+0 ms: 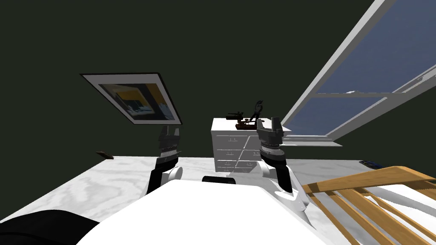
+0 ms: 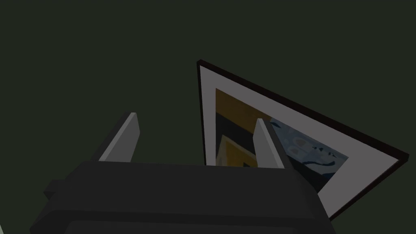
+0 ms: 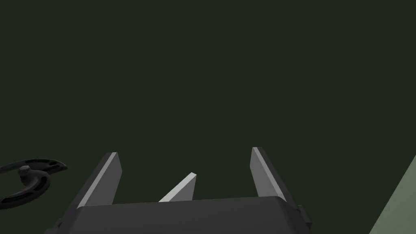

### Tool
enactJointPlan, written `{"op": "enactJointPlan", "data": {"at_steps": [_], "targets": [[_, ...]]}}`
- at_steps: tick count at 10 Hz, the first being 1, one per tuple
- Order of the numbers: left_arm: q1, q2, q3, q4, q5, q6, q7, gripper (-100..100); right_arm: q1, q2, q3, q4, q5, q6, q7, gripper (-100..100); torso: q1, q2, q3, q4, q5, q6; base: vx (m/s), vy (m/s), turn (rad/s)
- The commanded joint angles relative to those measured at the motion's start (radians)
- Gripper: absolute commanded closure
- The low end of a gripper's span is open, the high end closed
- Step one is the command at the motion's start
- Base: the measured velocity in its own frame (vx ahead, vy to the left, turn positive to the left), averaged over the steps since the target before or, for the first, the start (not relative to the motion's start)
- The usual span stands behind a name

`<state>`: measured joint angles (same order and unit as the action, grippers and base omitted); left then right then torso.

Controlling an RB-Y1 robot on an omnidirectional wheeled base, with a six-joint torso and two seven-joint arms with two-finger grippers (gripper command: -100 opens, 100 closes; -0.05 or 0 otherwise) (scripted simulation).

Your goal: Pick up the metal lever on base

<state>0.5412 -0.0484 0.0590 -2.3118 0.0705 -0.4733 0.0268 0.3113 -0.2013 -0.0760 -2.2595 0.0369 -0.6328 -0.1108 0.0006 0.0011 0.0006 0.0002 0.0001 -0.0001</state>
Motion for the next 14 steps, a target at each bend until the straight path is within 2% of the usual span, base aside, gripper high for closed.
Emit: {"op": "enactJointPlan", "data": {"at_steps": [1, 2, 3, 4, 5, 6, 7, 8, 9, 10, 11, 12, 13, 14], "targets": [[0.0, 0.0, 0.0, 0.0, 0.0, 0.0, 0.0, 0, -0.044, -0.037, -0.003, 0.03, 0.05, -0.04, -0.004, -100, 0.0, 0.0, 0.0, 0.0, 0.0, 0.0, -0.016, 0.007, -0.042], [0.0, 0.0, 0.0, 0.0, 0.0, 0.0, 0.0, 0, -0.079, -0.07, -0.007, 0.059, 0.081, -0.07, -0.009, -100, 0.0, 0.0, 0.0, 0.0, 0.0, 0.0, -0.029, 0.011, -0.091], [0.0, 0.0, 0.0, 0.0, 0.0, 0.0, 0.0, 0, -0.086, -0.07, -0.007, 0.059, 0.094, -0.071, -0.009, -100, 0.0, 0.0, 0.0, 0.0, 0.0, 0.0, -0.022, 0.01, -0.04], [0.0, 0.0, 0.0, 0.0, 0.0, 0.0, 0.0, 0, -0.125, -0.103, -0.011, 0.091, 0.133, -0.104, -0.013, -100, 0.0, 0.0, 0.0, 0.0, 0.0, 0.0, -0.016, 0.011, -0.065], [0.0, 0.0, 0.0, 0.0, 0.0, 0.0, 0.0, 0, -0.131, -0.103, -0.011, 0.091, 0.142, -0.104, -0.013, -100, 0.0, 0.0, 0.0, 0.0, 0.0, 0.0, -0.013, 0.01, -0.028], [0.0, 0.0, 0.0, 0.0, 0.0, 0.0, 0.0, 0, -0.171, -0.137, -0.014, 0.125, 0.18, -0.138, -0.017, -100, 0.0, 0.0, 0.0, 0.0, 0.0, 0.0, -0.021, 0.007, -0.046], [0.0, 0.0, 0.0, 0.0, 0.0, 0.0, 0.0, 0, -0.179, -0.137, -0.014, 0.125, 0.193, -0.138, -0.017, -100, 0.0, 0.0, 0.0, 0.0, 0.0, 0.0, -0.02, 0.007, -0.03], [0.0, 0.0, 0.0, 0.0, 0.0, 0.0, 0.0, 0, -0.22, -0.171, -0.018, 0.161, 0.231, -0.173, -0.021, -100, 0.0, 0.0, 0.0, 0.0, 0.0, 0.0, -0.022, 0.011, -0.054], [0.0, 0.0, 0.0, 0.0, 0.0, 0.0, 0.0, 0, -0.229, -0.171, -0.018, 0.161, 0.247, -0.173, -0.021, -100, 0.0, 0.0, 0.0, 0.0, 0.0, 0.0, -0.019, 0.008, -0.023], [0.0, 0.0, 0.0, 0.0, 0.0, 0.0, 0.0, 0, -0.267, -0.204, -0.02, 0.199, 0.285, -0.208, -0.024, -100, 0.0, 0.0, 0.0, 0.0, 0.0, 0.0, -0.022, 0.011, -0.045], [0.0, 0.0, 0.0, 0.0, 0.0, 0.0, 0.0, 0, -0.281, -0.204, -0.02, 0.199, 0.304, -0.208, -0.024, -100, 0.0, 0.0, 0.0, 0.0, 0.0, 0.0, -0.021, 0.01, -0.022], [0.0, 0.0, 0.0, 0.0, 0.0, 0.0, 0.0, 0, -0.317, -0.238, -0.022, 0.239, 0.34, -0.244, -0.027, -100, 0.0, 0.0, 0.0, 0.0, 0.0, 0.0, -0.025, 0.005, -0.033], [0.0, 0.0, 0.0, 0.0, 0.0, 0.0, 0.0, 0, -0.334, -0.238, -0.022, 0.24, 0.363, -0.244, -0.027, -100, 0.0, 0.0, 0.0, 0.0, 0.0, 0.0, -0.02, 0.003, -0.018], [0.0, 0.0, 0.0, 0.0, 0.0, 0.0, 0.0, 0, -0.366, -0.273, -0.023, 0.282, 0.394, -0.28, -0.029, -100, 0.0, 0.0, 0.0, 0.0, 0.0, 0.0, -0.024, 0.006, -0.028]]}}
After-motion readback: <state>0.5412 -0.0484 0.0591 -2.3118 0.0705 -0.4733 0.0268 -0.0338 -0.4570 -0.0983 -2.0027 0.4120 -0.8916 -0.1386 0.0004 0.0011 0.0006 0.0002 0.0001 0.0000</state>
